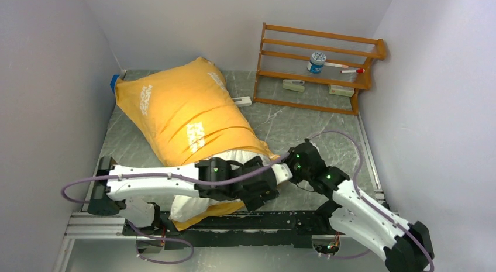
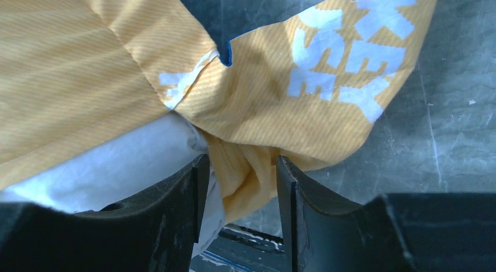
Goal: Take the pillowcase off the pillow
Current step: Remove the pillow from the pillowcase.
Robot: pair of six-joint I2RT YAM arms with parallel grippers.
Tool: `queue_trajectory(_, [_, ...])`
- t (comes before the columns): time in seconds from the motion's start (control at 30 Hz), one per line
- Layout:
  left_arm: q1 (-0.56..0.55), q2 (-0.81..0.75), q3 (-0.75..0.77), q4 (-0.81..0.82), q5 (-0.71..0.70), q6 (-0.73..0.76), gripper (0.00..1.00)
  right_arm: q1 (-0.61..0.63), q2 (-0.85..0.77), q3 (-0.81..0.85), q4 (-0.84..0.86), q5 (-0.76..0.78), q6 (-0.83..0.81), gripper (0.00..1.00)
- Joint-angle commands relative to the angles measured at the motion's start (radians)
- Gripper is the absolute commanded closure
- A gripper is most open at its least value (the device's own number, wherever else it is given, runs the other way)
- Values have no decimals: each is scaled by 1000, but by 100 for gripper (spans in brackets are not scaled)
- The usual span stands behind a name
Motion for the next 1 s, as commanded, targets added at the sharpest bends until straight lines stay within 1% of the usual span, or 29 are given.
queue_trajectory(0.0, [-47, 32, -3, 61, -101, 151, 16, -16, -149, -74, -31, 47, 109, 50])
queue_trajectory(0.03, [-54, 44, -15, 65, -133, 161, 14, -21, -183, -103, -24, 41, 127, 50])
queue_trajectory(0.1, [-66, 68, -35, 75, -198, 181, 3, -29, -233, -141, -16, 25, 162, 50])
queue_trajectory(0.23, [-78, 118, -80, 130, -301, 232, 3, -46, -288, -198, -15, -7, 224, 49])
queue_trajectory(0.33, [-78, 165, -123, 172, -372, 258, 3, -57, -312, -214, -41, -3, 256, 47])
queue_trajectory(0.47, [-68, 248, -153, 170, -501, 233, 3, -63, -354, -201, -120, 44, 291, 47])
queue_trajectory(0.53, [-43, 264, -163, 175, -537, 184, 6, -64, -385, -194, -149, 66, 300, 46])
queue_trajectory(0.57, [-24, 265, -170, 181, -542, 163, 9, -65, -402, -191, -158, 71, 302, 46])
queue_trajectory(0.6, [-7, 264, -178, 185, -551, 146, 15, -64, -417, -191, -164, 73, 305, 46])
queue_trajectory(0.63, [9, 261, -188, 191, -559, 137, 29, -63, -431, -192, -168, 73, 309, 46])
queue_trajectory(0.7, [32, 256, -193, 191, -563, 134, 61, -64, -449, -197, -168, 65, 314, 46])
queue_trajectory(0.73, [37, 257, -191, 186, -574, 129, 86, -64, -452, -199, -165, 53, 313, 46])
queue_trajectory(0.77, [38, 255, -187, 177, -587, 123, 94, -65, -452, -201, -158, 45, 309, 46])
queue_trajectory(0.9, [48, 215, -163, 149, -578, 90, 95, -64, -418, -185, -99, -19, 242, 45])
queue_trajectory(0.97, [73, 170, -138, 140, -515, 64, 95, -65, -391, -167, -28, -84, 157, 43])
